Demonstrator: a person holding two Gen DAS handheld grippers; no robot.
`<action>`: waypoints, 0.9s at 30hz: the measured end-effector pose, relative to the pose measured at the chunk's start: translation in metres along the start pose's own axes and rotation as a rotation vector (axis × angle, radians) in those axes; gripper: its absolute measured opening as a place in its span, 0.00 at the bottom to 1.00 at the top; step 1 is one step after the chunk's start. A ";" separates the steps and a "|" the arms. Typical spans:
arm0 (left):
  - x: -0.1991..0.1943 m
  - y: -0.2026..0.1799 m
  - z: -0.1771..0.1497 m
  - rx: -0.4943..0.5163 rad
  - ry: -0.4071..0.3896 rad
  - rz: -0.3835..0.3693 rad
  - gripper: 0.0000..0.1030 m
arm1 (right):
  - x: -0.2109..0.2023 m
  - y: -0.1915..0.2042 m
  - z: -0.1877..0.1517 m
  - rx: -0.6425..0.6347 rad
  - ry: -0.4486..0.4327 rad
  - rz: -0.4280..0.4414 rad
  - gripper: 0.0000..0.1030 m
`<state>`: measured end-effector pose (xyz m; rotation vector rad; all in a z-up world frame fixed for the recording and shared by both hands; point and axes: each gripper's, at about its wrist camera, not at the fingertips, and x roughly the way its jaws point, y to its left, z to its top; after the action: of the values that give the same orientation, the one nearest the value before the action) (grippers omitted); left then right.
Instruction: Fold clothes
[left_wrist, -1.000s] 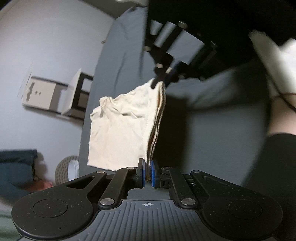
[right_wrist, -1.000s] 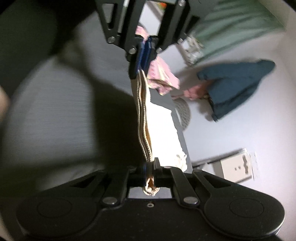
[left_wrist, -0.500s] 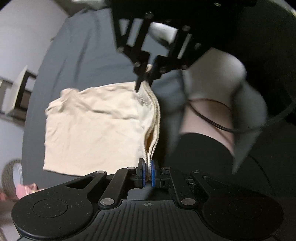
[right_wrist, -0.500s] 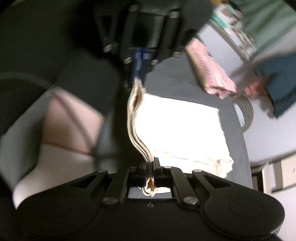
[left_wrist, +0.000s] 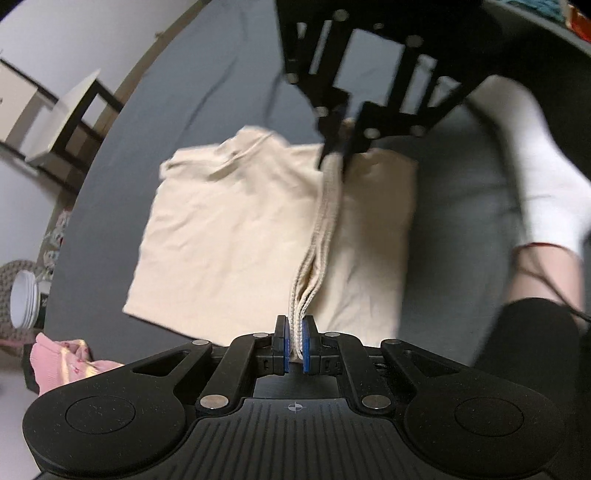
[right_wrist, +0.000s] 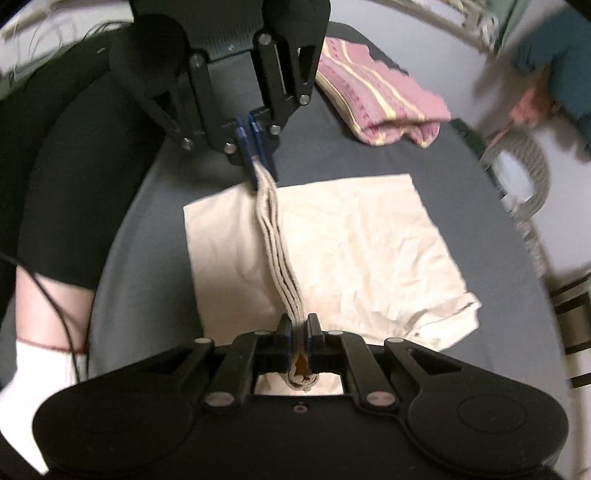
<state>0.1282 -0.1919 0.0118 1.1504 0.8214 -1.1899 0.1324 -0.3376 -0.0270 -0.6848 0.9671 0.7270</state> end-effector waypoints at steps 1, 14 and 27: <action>0.008 0.008 0.000 -0.011 0.010 -0.007 0.06 | 0.007 -0.008 0.000 0.017 0.002 0.020 0.07; 0.058 0.033 -0.007 -0.081 0.067 0.020 0.44 | 0.047 -0.059 -0.036 0.277 -0.074 0.128 0.30; 0.002 -0.031 -0.024 0.091 -0.109 0.245 0.65 | 0.000 0.000 -0.077 0.276 -0.285 -0.127 0.45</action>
<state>0.1009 -0.1687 -0.0036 1.2115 0.5310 -1.0842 0.0960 -0.3977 -0.0577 -0.3843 0.7359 0.5480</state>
